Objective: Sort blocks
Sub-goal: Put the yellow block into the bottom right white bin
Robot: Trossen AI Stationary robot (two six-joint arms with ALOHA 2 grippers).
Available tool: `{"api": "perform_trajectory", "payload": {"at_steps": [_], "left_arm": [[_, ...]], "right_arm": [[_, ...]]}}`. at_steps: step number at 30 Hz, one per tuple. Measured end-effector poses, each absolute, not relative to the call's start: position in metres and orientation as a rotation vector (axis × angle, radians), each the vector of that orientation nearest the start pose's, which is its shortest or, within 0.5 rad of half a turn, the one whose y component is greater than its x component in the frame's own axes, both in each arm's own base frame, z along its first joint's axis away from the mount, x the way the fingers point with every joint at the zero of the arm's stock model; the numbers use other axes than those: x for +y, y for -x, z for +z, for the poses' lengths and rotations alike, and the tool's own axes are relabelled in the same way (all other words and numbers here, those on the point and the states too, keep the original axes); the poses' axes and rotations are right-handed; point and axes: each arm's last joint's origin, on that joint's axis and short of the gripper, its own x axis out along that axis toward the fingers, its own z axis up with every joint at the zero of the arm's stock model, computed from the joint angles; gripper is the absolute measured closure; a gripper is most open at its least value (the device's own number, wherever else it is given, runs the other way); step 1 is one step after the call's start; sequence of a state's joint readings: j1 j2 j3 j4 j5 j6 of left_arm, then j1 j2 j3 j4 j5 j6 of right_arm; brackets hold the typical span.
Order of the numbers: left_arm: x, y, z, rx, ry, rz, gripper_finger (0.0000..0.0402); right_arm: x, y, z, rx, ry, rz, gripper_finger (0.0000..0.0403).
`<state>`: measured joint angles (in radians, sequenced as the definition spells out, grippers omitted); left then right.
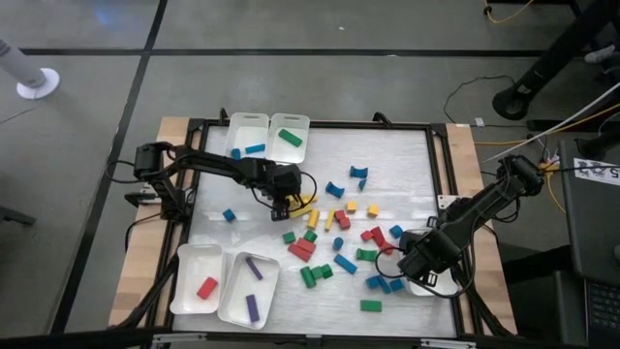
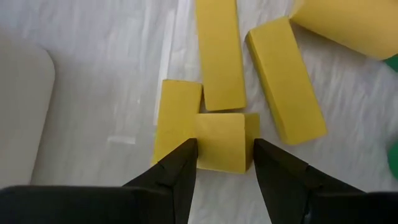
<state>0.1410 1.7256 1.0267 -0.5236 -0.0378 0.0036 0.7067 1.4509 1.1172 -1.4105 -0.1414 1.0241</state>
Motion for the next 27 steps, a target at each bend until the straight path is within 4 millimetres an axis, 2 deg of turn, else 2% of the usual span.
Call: {"api": "perform_trajectory", "payload": {"at_steps": [6,10,19,27], "left_arm": [[0.032,-0.319,0.163,1.227,-0.029,0.123,0.0256],[0.024,-0.319,0.163,1.233,-0.112,0.146,0.0241],[0.014,-0.32,0.163,1.231,-0.142,0.149,0.0183],[0.014,-0.321,0.161,1.229,-0.12,0.168,0.0182]], "right_arm": [[0.148,-0.167,0.247,1.776,-0.233,-0.298,0.0276],[0.148,-0.167,0.247,1.775,-0.233,-0.299,0.0276],[0.148,-0.167,0.247,1.774,-0.232,-0.299,0.0276],[0.148,-0.167,0.247,1.773,-0.233,-0.3,0.0276]]}}
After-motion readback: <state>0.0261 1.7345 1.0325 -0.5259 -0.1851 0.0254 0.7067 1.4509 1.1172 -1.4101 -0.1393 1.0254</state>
